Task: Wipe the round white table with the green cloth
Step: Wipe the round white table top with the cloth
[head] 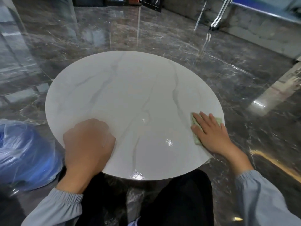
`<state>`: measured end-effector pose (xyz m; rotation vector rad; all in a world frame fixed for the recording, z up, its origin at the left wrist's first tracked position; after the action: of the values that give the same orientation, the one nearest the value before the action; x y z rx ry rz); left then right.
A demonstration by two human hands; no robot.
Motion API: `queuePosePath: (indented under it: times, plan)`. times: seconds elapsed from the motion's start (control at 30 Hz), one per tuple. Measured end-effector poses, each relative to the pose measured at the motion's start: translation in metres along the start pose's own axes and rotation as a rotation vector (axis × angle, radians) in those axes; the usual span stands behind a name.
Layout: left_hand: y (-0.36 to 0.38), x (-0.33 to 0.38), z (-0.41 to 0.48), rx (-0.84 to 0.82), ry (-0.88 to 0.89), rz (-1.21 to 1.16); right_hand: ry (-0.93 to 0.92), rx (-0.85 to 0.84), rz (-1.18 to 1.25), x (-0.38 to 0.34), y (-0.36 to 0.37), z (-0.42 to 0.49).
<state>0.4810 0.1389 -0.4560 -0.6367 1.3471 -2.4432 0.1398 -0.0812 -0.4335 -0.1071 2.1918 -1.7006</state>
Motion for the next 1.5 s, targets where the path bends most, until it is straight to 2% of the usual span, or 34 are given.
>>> queuePosePath:
  times: [0.1,0.27,0.33,0.4,0.5,0.63,0.73,0.8,0.97,1.07,1.27,1.33,1.5]
  plan:
    - [-0.001,0.001,0.0,-0.008,-0.008,0.003,-0.004,-0.002,0.015,-0.029,0.009,0.005]
    - [-0.004,0.001,0.0,-0.027,-0.011,-0.003,-0.457,-0.001,-0.071,-0.141,0.064,-0.071]
    - [-0.005,0.001,0.001,-0.032,-0.011,-0.01,-0.615,-0.057,-0.023,-0.156,0.075,-0.102]
    - [-0.006,0.002,0.001,-0.035,-0.001,-0.012,-0.662,-0.077,0.016,-0.144,0.069,-0.108]
    - [-0.005,0.003,0.001,-0.045,0.0,-0.008,-0.521,0.0,-0.023,-0.099,0.046,-0.076]
    - [-0.004,0.004,0.002,-0.047,-0.006,0.009,-0.122,0.012,-0.022,-0.023,0.007,0.003]
    - [-0.004,0.004,0.002,-0.064,-0.007,0.023,0.03,-0.004,0.038,-0.02,-0.003,0.043]
    - [-0.005,0.004,0.001,-0.07,-0.017,0.021,-0.028,-0.012,0.031,-0.054,0.007,0.049]
    - [-0.005,0.002,0.001,-0.068,-0.006,0.02,-0.477,-0.012,-0.041,-0.167,0.057,-0.014]
    - [-0.002,0.0,0.001,-0.08,-0.005,0.041,-0.631,-0.068,-0.022,-0.185,0.069,-0.049]
    - [-0.002,0.008,0.002,-0.012,0.08,0.029,-0.6,-0.117,0.033,-0.168,0.046,-0.035]
    - [-0.003,0.014,0.003,0.032,0.172,0.019,-0.503,-0.084,0.052,-0.15,0.038,-0.013]
    - [0.008,0.031,0.001,-0.062,0.321,-0.066,-0.168,-0.008,0.059,-0.074,0.004,0.046]
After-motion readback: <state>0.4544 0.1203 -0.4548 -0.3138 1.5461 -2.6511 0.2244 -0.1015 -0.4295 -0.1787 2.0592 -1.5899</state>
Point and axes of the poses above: each hand's wrist, its own z-axis towards the middle knuckle, its own y-axis out of the palm, x = y × z, the point moved 3 cm from there along z, towards the middle knuckle, and after that the axes turned 7 degrees about z, right-handed, at the moved point
